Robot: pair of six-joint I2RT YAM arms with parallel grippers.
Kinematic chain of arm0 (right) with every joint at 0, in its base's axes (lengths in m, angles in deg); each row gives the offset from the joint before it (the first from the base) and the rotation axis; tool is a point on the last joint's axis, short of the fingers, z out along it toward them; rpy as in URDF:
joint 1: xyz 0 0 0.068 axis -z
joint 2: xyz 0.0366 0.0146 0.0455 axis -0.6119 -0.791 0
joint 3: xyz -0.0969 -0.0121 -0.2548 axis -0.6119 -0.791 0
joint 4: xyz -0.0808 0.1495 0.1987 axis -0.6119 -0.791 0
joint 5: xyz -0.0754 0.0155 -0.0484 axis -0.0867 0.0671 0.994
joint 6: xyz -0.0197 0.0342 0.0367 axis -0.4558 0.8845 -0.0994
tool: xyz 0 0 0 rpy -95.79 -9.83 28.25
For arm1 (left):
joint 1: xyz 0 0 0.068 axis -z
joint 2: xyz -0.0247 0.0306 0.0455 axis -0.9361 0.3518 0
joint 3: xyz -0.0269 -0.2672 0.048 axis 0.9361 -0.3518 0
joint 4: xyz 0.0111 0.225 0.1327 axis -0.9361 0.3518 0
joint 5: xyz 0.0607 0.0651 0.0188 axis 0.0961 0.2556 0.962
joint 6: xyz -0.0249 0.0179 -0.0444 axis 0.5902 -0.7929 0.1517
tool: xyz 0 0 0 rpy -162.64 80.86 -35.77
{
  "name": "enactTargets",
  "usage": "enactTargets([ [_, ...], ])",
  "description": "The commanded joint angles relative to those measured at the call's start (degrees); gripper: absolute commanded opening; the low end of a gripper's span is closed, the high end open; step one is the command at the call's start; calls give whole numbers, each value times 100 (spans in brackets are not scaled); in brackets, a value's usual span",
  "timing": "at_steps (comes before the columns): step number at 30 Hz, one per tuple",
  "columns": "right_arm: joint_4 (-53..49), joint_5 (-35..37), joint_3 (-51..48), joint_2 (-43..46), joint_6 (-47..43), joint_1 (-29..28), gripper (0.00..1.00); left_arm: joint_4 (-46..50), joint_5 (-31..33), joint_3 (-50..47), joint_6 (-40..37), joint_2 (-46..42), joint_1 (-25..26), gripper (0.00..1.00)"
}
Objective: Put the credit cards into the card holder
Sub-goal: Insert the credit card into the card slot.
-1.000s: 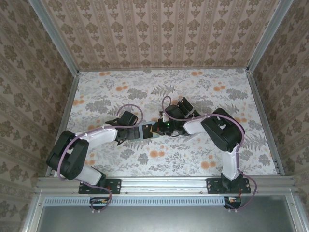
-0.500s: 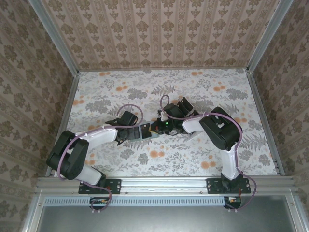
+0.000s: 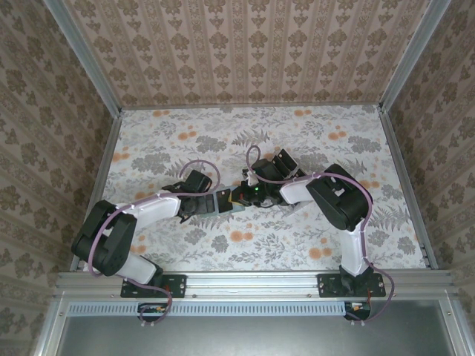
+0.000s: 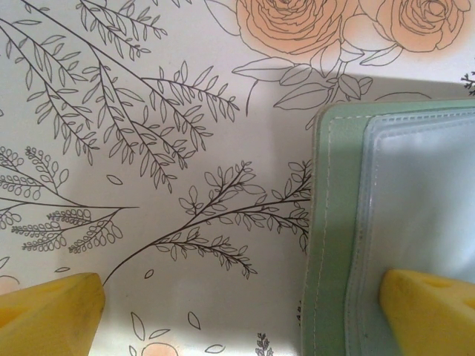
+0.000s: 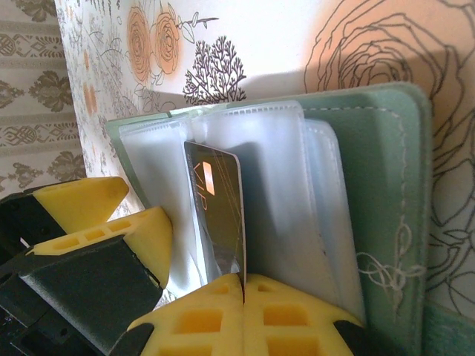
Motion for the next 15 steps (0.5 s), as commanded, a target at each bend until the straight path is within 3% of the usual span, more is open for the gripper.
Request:
enactTargets([
  [1, -676, 236, 122, -242, -245, 116, 0, 500, 156, -90, 8, 210, -27, 100],
  [15, -910, 187, 285, -383, -526, 244, 0, 489, 146, -66, 12, 271, -14, 100],
])
